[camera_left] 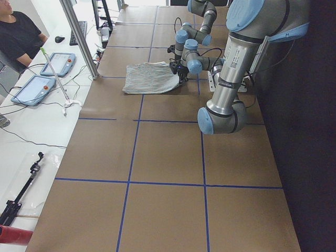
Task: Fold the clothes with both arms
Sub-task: 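Grasp the shirt's near edge with both grippers side by side, then lift the near edge with both grippers and fold it away from the robot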
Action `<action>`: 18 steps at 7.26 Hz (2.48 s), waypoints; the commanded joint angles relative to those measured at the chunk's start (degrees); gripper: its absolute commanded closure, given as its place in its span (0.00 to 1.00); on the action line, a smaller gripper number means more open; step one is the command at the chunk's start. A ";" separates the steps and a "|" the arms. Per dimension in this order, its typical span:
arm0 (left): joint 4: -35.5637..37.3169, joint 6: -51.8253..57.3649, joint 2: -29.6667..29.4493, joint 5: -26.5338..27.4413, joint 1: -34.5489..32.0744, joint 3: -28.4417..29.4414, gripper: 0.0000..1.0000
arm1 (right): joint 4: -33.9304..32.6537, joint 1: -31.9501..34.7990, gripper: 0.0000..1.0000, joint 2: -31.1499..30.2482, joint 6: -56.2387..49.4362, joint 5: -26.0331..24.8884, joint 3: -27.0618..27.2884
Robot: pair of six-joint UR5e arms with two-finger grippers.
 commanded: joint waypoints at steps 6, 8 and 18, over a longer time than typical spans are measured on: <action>0.53 0.72 4.13 -0.30 3.59 -6.04 1.00 | 0.56 -0.28 1.00 -2.31 -0.02 3.21 9.90; 1.92 -0.42 5.46 -1.35 5.97 -8.07 1.00 | 0.56 -3.69 1.00 -6.34 0.25 3.85 16.23; 0.11 -7.98 2.91 -4.25 -2.89 -4.23 1.00 | 10.14 5.51 1.00 1.37 -10.03 2.27 1.14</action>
